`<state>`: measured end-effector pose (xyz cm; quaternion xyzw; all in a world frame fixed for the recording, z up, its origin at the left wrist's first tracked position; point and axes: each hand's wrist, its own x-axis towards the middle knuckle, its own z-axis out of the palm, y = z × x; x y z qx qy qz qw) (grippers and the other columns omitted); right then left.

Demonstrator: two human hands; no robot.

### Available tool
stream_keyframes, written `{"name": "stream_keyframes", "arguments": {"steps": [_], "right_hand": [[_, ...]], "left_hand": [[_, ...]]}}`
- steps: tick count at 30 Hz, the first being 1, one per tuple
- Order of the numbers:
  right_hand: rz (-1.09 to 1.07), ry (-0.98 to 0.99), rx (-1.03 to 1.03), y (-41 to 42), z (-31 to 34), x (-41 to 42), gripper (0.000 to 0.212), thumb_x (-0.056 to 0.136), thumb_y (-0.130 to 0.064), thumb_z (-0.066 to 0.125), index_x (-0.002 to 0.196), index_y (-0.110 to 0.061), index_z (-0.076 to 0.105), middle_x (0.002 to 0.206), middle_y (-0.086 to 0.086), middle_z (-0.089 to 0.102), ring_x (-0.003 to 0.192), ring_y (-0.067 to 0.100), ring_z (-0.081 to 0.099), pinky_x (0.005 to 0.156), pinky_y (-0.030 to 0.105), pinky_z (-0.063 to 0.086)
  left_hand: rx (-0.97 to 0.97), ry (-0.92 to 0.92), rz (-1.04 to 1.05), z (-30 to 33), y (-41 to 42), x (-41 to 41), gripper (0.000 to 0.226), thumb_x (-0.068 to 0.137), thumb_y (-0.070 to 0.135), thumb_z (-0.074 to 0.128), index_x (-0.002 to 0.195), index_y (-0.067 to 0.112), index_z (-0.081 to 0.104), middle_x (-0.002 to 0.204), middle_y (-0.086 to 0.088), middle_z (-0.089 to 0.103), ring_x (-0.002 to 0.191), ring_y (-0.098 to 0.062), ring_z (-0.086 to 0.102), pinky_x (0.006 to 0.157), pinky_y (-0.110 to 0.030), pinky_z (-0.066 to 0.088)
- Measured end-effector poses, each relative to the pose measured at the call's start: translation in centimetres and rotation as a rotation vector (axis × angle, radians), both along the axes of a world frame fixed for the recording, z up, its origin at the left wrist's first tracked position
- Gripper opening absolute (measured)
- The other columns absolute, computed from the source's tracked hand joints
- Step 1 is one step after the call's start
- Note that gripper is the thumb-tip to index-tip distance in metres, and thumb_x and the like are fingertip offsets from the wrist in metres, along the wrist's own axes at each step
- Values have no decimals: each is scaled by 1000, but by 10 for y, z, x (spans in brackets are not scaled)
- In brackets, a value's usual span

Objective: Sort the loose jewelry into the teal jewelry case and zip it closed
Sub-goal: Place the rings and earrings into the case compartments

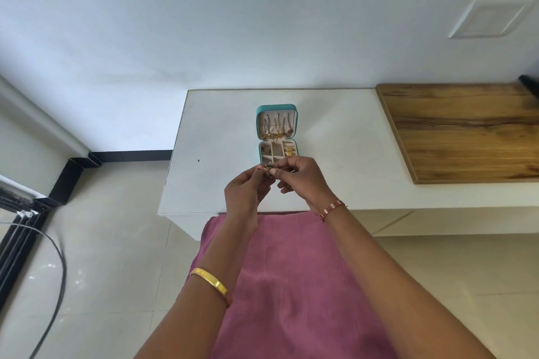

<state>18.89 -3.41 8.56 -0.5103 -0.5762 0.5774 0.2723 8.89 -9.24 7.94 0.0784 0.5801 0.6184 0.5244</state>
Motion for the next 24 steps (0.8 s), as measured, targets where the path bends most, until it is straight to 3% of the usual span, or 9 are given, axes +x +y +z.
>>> {"name": "stream_keyframes", "arguments": {"steps": [7, 12, 19, 21, 24], "right_hand": [[-183, 35, -77, 22, -16, 2, 5, 86, 0, 59, 89, -2, 62, 72, 8, 61, 56, 14, 58, 52, 20, 54], [-313, 17, -179, 50, -37, 3, 13, 85, 7, 56, 80, -5, 59, 68, 8, 57, 54, 15, 55, 56, 23, 56], [-278, -137, -150, 95, -55, -17, 18, 80, 14, 54, 73, -2, 59, 83, 12, 61, 52, 18, 58, 48, 21, 54], [-237, -178, -123, 109, -57, -23, 26, 79, 15, 53, 62, -4, 55, 82, 11, 60, 55, 18, 58, 42, 19, 51], [-160, -263, -92, 124, -63, -32, 20, 80, 12, 55, 64, 0, 59, 77, 6, 59, 68, 23, 63, 53, 24, 56]], "left_hand": [[-83, 4, 19, -8, 18, -1, 14, 92, 5, 52, 85, 12, 62, 85, -5, 67, 80, -18, 65, 84, -31, 51], [-129, -24, 35, -22, 25, -4, 16, 92, 4, 48, 86, 12, 61, 82, -6, 64, 76, -18, 62, 82, -31, 51], [-143, -38, 49, -44, 39, -2, 12, 92, 8, 51, 87, 12, 61, 79, -6, 64, 75, -19, 63, 78, -31, 52], [-147, -61, 60, -50, 42, -2, 11, 91, 10, 51, 88, 12, 62, 80, -7, 65, 75, -20, 63, 78, -32, 52], [-171, -93, 89, -62, 40, -3, 12, 92, 10, 51, 90, 10, 63, 81, -8, 65, 76, -21, 63, 79, -32, 52]]}}
